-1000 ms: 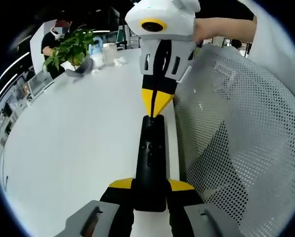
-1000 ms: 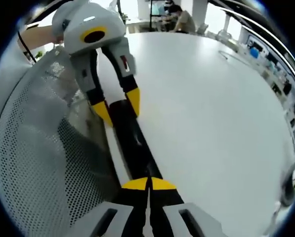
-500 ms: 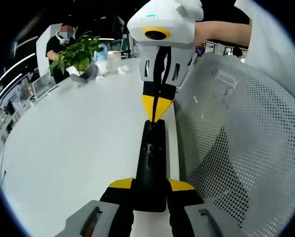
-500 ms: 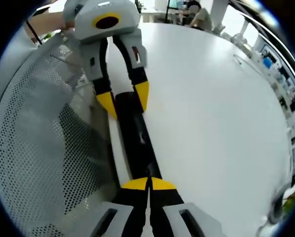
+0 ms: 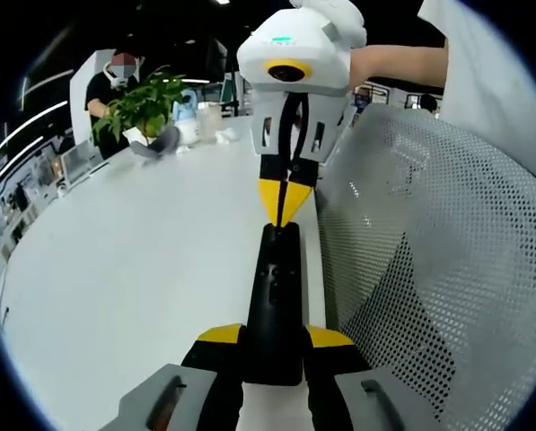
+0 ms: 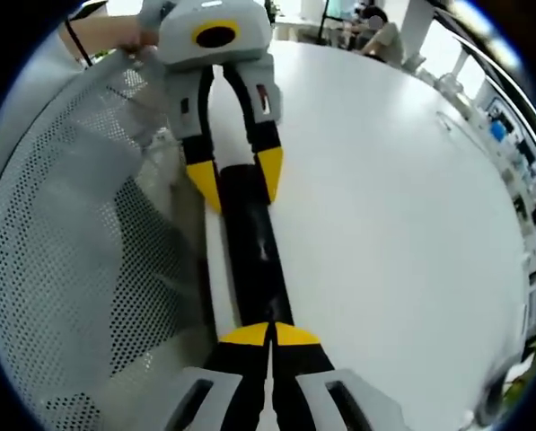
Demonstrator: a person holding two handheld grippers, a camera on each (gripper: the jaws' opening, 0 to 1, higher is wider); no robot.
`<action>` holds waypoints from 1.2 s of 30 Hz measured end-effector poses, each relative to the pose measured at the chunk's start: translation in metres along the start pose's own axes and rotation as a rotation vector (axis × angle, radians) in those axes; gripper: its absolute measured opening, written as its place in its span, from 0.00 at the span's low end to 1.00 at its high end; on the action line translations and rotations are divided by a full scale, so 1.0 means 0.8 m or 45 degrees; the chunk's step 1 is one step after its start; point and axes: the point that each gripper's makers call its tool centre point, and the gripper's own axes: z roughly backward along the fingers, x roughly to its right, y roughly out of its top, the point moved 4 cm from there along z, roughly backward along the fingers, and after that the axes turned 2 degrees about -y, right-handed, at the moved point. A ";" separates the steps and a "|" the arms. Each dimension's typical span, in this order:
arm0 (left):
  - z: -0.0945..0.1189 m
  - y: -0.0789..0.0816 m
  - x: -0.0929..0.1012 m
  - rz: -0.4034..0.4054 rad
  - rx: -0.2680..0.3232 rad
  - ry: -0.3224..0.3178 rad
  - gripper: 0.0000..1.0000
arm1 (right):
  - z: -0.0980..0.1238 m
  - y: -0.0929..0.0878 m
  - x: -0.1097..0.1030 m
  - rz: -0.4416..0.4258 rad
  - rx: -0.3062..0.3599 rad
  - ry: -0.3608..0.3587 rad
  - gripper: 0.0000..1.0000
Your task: Press the specified remote control buttons in sequence, fully releasing each button before pressing the next.
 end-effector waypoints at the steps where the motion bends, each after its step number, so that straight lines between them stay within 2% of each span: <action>1: 0.000 0.000 0.000 0.002 0.003 0.000 0.25 | 0.000 -0.001 0.000 0.019 0.014 -0.001 0.00; 5: 0.000 0.000 0.000 0.003 0.015 -0.001 0.25 | 0.001 -0.003 0.001 0.049 0.068 -0.004 0.00; 14: 0.000 -0.001 -0.001 0.002 0.017 0.001 0.25 | 0.003 -0.006 0.003 -0.055 0.195 0.031 0.00; 17: 0.000 -0.001 -0.001 0.002 0.020 0.001 0.25 | 0.003 -0.005 0.003 -0.063 0.190 0.030 0.00; 19: 0.000 -0.001 -0.001 0.002 0.021 0.001 0.25 | 0.005 0.000 0.004 -0.022 0.184 0.014 0.00; 23: 0.000 -0.001 -0.001 0.002 0.025 -0.001 0.25 | 0.007 0.014 0.003 -0.007 0.209 0.041 0.00; 31: 0.000 -0.001 -0.001 0.004 0.027 0.000 0.25 | -0.003 0.011 0.000 0.092 0.111 0.040 0.00; 36: 0.000 -0.001 -0.001 0.004 0.026 0.000 0.25 | -0.002 0.009 0.002 0.113 0.094 0.033 0.00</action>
